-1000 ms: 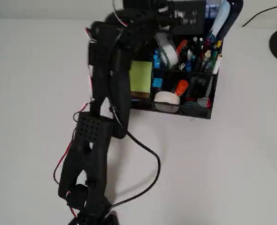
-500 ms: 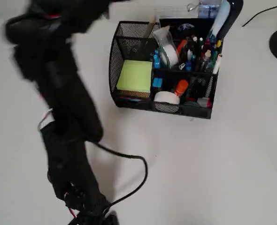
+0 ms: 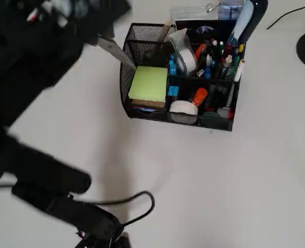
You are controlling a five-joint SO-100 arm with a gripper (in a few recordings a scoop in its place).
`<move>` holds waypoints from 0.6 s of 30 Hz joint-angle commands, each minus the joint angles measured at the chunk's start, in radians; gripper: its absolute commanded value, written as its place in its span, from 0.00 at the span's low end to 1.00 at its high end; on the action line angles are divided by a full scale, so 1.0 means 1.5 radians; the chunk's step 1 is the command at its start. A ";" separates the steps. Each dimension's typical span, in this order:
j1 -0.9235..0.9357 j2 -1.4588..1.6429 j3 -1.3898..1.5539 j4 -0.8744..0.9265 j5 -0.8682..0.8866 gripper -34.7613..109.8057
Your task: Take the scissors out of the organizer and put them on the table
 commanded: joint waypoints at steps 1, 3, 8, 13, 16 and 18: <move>-0.053 0.297 0.297 0.028 0.100 0.24; -0.054 0.391 0.445 0.016 0.115 0.24; -0.041 0.754 1.072 -0.212 0.106 0.24; -0.031 0.939 1.480 -0.321 0.049 0.24; 0.008 0.999 1.649 -0.379 0.001 0.24; 0.025 1.032 1.723 -0.400 -0.019 0.24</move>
